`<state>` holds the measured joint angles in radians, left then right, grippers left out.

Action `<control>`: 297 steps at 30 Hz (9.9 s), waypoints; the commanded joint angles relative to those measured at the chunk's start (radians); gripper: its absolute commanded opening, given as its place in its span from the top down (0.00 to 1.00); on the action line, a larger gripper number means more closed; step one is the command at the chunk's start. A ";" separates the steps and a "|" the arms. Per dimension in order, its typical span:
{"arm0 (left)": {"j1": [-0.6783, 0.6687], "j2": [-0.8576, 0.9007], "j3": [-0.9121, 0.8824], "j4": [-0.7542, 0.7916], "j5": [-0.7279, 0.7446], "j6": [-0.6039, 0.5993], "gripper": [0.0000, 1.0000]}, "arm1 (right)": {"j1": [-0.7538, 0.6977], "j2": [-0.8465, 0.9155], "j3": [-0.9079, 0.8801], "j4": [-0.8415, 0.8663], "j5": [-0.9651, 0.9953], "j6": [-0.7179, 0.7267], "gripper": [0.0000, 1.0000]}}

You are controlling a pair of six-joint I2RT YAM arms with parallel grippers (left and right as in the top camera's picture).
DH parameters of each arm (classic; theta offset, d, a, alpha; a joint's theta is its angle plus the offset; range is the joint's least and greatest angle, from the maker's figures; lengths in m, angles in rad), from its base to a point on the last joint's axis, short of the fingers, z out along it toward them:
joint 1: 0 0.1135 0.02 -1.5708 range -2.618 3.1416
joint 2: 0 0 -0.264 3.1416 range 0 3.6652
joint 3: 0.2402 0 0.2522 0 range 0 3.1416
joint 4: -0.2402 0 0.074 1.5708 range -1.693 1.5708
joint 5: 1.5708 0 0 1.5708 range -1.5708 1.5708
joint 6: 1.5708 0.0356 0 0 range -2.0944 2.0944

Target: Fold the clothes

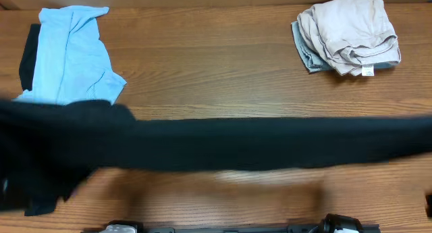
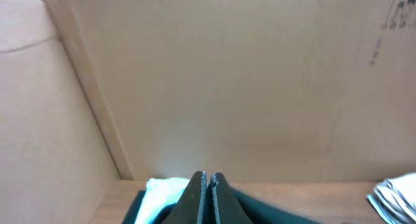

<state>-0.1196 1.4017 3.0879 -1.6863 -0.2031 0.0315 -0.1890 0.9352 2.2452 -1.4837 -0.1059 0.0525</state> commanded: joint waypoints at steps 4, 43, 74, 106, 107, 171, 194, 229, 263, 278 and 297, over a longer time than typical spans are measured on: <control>0.008 -0.096 -0.039 0.046 -0.084 0.026 0.96 | -0.002 -0.010 0.166 -0.044 0.063 0.004 0.96; 0.088 0.859 -0.568 0.545 -0.270 0.118 0.96 | 0.097 1.003 -0.437 0.756 -0.180 0.002 0.96; 0.087 0.895 -0.940 0.132 0.082 -0.187 0.96 | 0.096 1.035 -0.632 0.539 -0.124 -0.008 0.96; 0.086 0.766 -0.744 -0.004 0.092 -0.137 0.00 | 0.096 0.838 -0.507 0.304 -0.134 -0.007 0.37; 0.084 0.738 -0.713 -0.004 0.119 -0.137 0.00 | 0.096 0.815 -0.485 0.289 -0.135 -0.007 0.37; -0.236 0.018 -2.399 0.867 0.168 -0.542 0.16 | 0.097 0.274 -0.904 0.224 -0.025 0.232 0.35; -0.303 0.018 -2.412 0.749 0.383 -0.752 0.46 | 0.097 0.362 -0.904 0.243 -0.025 0.228 0.35; -0.217 0.019 -2.130 0.510 0.374 -0.523 0.96 | 0.097 0.525 -1.057 0.280 -0.015 0.248 0.40; -0.090 0.018 -2.062 0.525 0.298 -0.472 0.96 | 0.097 0.705 -1.442 0.702 0.034 0.428 0.61; -0.089 0.018 -1.851 0.298 0.203 -0.419 0.96 | 0.095 0.613 -1.356 0.429 0.038 0.385 0.96; -0.087 0.134 -1.845 0.481 -0.006 -0.397 0.96 | 0.095 0.418 -1.266 0.483 0.015 0.324 0.96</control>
<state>-0.2142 1.4860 1.2243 -1.2404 -0.1131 -0.3840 -0.0910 1.3640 0.9565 -1.0363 -0.1005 0.3973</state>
